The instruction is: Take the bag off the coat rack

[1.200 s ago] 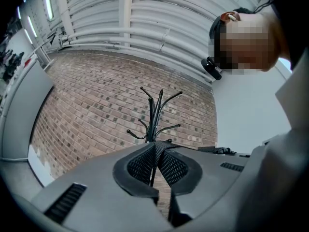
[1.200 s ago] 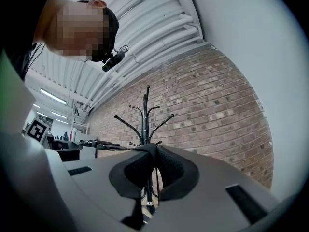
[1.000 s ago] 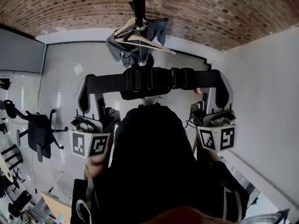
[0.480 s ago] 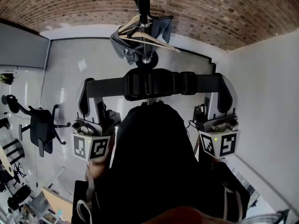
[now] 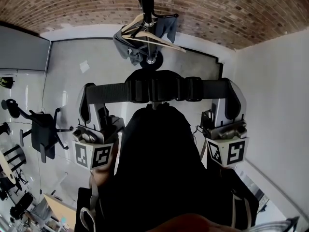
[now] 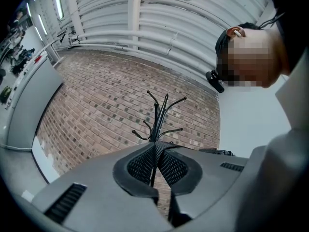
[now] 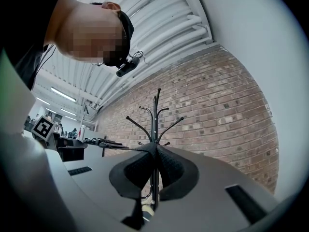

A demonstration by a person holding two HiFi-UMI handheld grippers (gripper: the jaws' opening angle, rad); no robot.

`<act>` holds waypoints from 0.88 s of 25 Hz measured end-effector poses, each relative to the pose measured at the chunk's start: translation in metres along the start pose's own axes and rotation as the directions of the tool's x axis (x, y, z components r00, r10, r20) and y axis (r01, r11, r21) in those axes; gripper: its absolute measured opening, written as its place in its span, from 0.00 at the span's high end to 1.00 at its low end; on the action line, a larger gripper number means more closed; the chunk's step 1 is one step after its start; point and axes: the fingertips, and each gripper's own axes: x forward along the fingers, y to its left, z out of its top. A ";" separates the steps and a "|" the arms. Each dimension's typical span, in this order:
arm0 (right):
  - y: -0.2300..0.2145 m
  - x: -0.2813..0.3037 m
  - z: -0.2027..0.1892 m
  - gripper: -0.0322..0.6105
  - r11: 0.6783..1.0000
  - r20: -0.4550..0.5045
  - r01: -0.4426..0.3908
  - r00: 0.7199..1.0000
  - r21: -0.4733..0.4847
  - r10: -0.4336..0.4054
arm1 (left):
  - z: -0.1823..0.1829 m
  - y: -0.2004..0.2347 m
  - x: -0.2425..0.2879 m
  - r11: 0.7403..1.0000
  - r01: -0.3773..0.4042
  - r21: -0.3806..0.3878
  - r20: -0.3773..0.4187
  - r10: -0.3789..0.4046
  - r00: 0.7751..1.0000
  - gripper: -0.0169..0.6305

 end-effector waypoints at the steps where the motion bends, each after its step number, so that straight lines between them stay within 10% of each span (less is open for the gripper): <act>1: 0.001 0.000 0.001 0.92 1.000 -0.001 0.002 1.000 -0.002 -0.002 | 0.001 0.000 -0.001 1.000 0.002 -0.002 0.000 -0.002 1.000 0.94; 22: -0.005 -0.002 -0.006 0.92 0.998 -0.017 0.053 0.998 -0.031 -0.053 | -0.011 0.002 0.011 0.999 0.054 0.005 -0.049 -0.053 0.997 0.94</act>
